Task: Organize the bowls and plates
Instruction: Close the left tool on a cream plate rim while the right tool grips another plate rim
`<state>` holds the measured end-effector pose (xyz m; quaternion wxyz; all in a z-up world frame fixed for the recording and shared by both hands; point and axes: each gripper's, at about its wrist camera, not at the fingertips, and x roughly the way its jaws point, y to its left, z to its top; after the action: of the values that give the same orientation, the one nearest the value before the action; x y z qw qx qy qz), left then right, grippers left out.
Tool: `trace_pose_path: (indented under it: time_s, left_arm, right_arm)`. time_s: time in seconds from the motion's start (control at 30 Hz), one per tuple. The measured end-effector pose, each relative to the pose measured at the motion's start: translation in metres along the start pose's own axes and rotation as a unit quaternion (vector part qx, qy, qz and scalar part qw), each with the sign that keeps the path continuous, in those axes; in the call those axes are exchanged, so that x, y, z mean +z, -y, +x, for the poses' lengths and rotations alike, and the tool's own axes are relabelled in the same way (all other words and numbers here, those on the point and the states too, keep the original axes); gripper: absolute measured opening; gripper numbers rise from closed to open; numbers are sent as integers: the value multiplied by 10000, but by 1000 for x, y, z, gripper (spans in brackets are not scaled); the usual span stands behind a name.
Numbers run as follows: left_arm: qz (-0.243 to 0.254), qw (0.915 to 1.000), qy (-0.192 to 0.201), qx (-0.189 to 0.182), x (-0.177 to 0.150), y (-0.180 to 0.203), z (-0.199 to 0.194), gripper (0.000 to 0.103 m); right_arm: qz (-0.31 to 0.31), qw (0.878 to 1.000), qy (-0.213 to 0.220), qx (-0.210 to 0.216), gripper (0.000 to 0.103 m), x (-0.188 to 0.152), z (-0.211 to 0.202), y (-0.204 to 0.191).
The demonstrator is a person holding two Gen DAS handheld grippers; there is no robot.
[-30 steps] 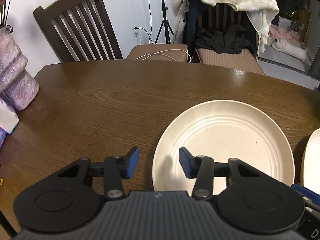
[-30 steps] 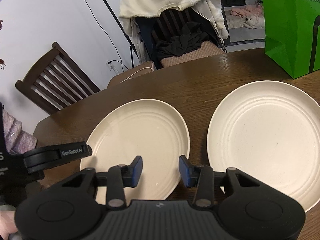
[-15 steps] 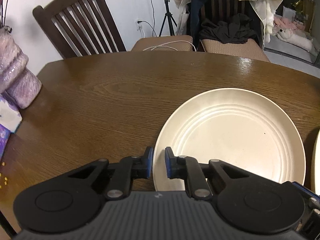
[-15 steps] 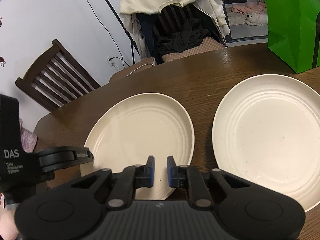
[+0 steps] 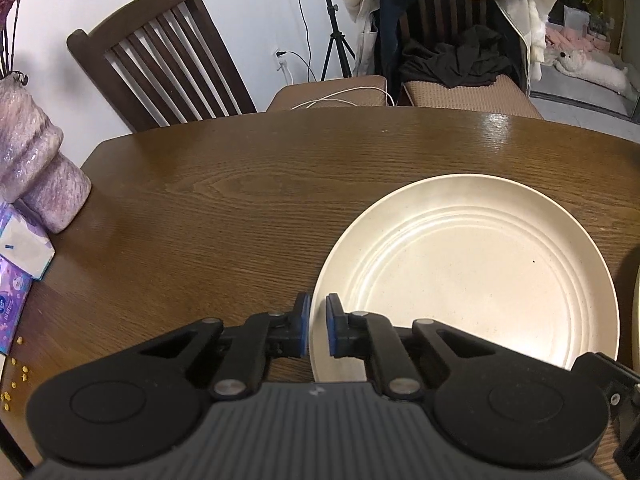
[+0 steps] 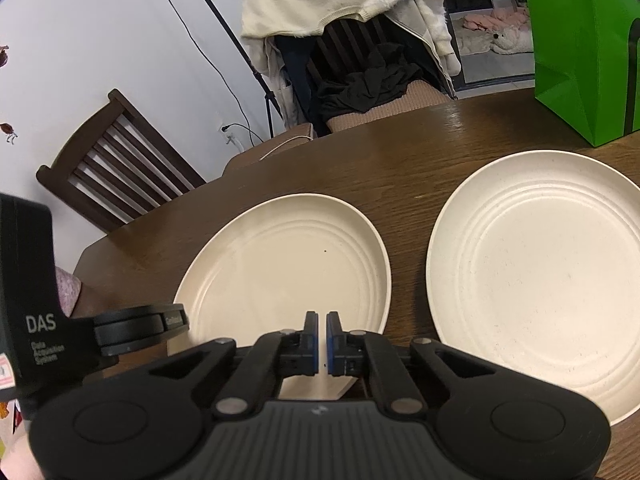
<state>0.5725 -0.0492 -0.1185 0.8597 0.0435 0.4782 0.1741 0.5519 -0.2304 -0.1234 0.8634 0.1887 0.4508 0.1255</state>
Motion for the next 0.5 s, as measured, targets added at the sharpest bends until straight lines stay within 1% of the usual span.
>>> trace_pose_path:
  time_s: [0.17,0.37,0.4,0.47,0.5]
  left_arm:
    - [0,10000,46,-22,-1,-2,-2,7]
    - [-101,9999,13,-116,-1,-8,-2,7]
    - [-122,9998,-2,-145,-1,-8,-3,7]
    - [-163,9997,-21,-192,-1,-11,-3,7]
    - [-186,9996,-33,-218,0,-12,-3,7]
  right_arm:
    - [-35,10000,28,44,4,-1,-2,-1]
    - [112,9998,86,119,3,1,-4,6]
    - [154,9998,50,139,7,3,-5,7]
    - [298,9994,-4,182,19,5,-7,12]
    - [296,9995,12,136,23,6,-9,13]
